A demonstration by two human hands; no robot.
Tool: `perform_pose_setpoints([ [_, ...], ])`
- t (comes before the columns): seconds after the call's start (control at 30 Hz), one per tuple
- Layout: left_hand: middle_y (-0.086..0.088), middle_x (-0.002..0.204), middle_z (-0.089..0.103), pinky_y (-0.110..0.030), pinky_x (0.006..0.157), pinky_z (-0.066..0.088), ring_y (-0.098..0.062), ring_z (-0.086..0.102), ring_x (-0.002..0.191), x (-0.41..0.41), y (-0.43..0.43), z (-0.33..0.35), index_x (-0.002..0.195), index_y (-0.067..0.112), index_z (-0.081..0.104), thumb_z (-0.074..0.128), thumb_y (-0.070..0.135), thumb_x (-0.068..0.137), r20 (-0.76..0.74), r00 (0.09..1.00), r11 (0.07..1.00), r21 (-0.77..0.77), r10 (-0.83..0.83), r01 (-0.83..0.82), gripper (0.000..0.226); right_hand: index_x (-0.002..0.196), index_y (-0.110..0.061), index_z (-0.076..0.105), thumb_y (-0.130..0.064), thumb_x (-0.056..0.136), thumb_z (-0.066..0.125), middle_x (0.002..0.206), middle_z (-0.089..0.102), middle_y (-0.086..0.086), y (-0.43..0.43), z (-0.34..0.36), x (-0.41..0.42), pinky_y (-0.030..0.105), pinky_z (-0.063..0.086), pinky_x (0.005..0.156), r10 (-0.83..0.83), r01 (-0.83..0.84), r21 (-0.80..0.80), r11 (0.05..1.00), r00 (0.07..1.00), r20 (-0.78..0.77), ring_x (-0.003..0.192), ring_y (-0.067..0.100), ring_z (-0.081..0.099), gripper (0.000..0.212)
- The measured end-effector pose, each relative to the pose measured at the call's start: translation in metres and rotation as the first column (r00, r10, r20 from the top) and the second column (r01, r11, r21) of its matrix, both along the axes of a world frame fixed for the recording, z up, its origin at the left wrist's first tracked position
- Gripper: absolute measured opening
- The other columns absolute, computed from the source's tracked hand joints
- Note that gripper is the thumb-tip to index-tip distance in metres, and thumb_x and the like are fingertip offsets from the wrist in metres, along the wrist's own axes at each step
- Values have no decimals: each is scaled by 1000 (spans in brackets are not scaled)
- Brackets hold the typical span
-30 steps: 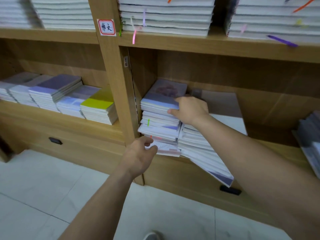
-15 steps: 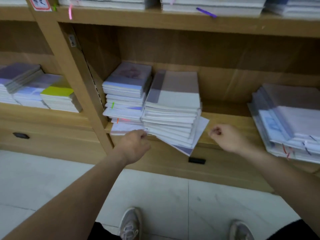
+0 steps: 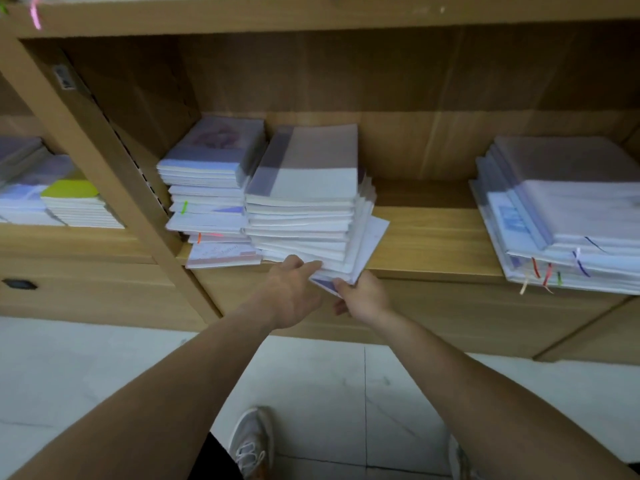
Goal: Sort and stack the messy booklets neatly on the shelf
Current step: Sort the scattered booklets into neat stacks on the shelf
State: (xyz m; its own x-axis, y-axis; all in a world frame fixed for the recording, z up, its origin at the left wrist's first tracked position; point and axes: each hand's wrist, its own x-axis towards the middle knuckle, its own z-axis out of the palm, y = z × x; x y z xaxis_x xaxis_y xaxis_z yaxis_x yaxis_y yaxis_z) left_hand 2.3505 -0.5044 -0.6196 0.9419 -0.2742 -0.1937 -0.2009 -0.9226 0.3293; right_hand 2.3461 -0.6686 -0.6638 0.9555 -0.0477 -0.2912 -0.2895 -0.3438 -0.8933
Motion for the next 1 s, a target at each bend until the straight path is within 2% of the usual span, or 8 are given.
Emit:
perform_pose_setpoints([
  [0.07,-2,138,42,-38,109,36,-25,42,127,5,1,-2,152,31,35,56,44,92,0,1000,999,36,-8,8,64,115,-13,60,-17,101,52,73,65,4,0,1,0,21,46,42,-25,24,68,997,1000,3,41,8,58,16],
  [0.17,0,143,38,-41,106,40,-24,41,128,7,0,-2,153,36,30,50,49,94,18,998,990,130,-52,49,64,112,-16,58,-19,101,54,72,66,3,-5,2,0,20,46,43,-50,50,62,997,999,-4,42,6,57,13],
  [0.33,2,148,32,-45,101,46,-23,41,130,3,-8,-4,155,37,15,45,56,92,33,996,966,249,-84,74,72,106,-17,58,-27,99,55,77,71,4,-22,11,3,25,49,51,-45,43,-76,996,999,-23,54,12,64,12],
  [0.5,3,148,29,-46,102,45,-23,41,131,2,-15,0,155,37,15,37,62,93,-2,999,976,216,-33,33,70,101,-15,54,-27,100,54,73,72,4,-56,29,-12,32,52,63,46,-49,-210,976,999,-19,58,15,63,12],
  [0.63,-4,148,28,-47,102,45,-28,40,132,2,-21,0,155,33,11,37,66,92,-44,998,972,231,-41,50,76,92,-19,54,-26,101,54,72,72,2,-84,52,-31,27,49,57,98,-99,-289,952,995,-18,56,12,64,11],
  [0.87,-1,157,19,-46,111,36,-27,31,141,0,-19,6,157,36,5,47,64,91,-158,986,983,164,-50,77,83,88,-20,61,-23,102,50,62,71,0,-126,84,-57,27,48,55,75,-56,-416,908,997,30,50,9,66,19],
  [1.0,-1,159,21,-41,109,37,-29,36,139,3,-10,10,158,32,14,50,61,93,-162,985,990,116,-63,82,79,80,-17,65,-16,100,51,55,68,1,-135,103,-79,33,55,56,48,14,-480,877,992,117,46,13,65,25],
])
